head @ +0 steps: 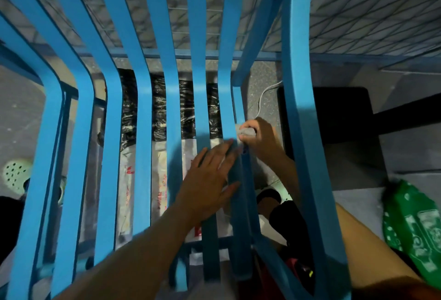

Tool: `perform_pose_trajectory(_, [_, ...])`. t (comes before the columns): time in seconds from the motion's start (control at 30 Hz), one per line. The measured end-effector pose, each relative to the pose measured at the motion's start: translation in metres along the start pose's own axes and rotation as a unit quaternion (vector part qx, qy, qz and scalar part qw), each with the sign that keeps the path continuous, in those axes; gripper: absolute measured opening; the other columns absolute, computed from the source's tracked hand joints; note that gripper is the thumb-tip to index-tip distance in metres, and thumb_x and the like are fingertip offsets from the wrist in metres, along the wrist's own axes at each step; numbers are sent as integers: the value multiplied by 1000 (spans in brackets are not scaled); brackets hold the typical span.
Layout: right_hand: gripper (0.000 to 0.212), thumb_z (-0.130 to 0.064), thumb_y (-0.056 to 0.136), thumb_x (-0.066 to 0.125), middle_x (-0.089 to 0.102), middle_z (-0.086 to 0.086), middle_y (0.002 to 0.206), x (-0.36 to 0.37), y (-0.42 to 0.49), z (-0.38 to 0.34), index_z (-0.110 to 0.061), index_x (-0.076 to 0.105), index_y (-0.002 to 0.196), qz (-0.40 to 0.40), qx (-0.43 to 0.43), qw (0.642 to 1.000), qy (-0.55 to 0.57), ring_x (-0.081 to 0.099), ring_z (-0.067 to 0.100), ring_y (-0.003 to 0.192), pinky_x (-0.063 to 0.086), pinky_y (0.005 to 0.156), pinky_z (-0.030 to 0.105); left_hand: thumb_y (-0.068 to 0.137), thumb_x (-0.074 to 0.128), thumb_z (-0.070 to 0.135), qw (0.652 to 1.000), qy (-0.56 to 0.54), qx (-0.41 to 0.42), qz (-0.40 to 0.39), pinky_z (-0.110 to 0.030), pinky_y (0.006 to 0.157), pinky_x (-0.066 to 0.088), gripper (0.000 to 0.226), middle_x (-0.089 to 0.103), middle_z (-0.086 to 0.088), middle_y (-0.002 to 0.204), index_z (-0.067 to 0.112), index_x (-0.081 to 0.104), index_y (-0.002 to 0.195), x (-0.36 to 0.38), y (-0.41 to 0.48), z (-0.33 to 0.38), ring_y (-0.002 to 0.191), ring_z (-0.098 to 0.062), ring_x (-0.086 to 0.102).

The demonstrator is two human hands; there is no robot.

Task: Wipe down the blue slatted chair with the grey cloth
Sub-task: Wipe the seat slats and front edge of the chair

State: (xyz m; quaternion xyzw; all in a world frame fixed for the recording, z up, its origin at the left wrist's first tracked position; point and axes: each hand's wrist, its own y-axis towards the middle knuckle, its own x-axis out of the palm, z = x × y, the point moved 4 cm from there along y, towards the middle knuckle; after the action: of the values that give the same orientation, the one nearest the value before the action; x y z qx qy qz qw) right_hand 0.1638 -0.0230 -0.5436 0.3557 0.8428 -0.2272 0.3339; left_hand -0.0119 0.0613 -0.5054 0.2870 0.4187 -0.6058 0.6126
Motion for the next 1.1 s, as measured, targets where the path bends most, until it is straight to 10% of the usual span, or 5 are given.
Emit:
perform_pose_trajectory(0.2, [19, 13, 80, 64, 61, 20, 96, 8, -71, 1, 7, 70, 97, -162, 58, 983, -67, 60, 26, 85, 33, 65, -1, 97, 29, 52, 998, 60, -6, 23, -48, 120, 14, 68, 12, -2, 163, 16, 21, 154, -23, 47, -34, 150, -19, 10])
perform_pose_trajectory(0.43, [18, 0, 80, 65, 59, 10, 91, 9, -3, 14, -6, 71, 96, -52, 6, 997, -62, 63, 23, 84, 50, 75, 34, 99, 26, 55, 994, 112, -9, 16, -49, 121, 8, 70, 5, -3, 164, 15, 15, 156, -16, 51, -38, 151, -18, 0])
perform_pose_trajectory(0.63, [16, -19, 86, 57, 51, -3, 84, 2, 73, -4, -7, 63, 95, 49, -51, 994, -78, 52, -1, 76, 47, 75, 34, 99, 19, 58, 997, 75, -19, -8, -46, 122, -2, 71, -14, 4, 163, 21, -3, 156, -15, 54, -41, 149, -14, -15])
perform_pose_trajectory(1.1, [29, -23, 87, 50, 56, 7, 106, 40, -65, 17, -10, 62, 110, -137, -93, 978, -128, 62, 22, 79, 54, 58, 37, 100, 21, 56, 996, 89, -12, 16, -50, 120, 14, 70, 1, -3, 164, 16, 11, 156, -15, 53, -42, 151, -19, 0])
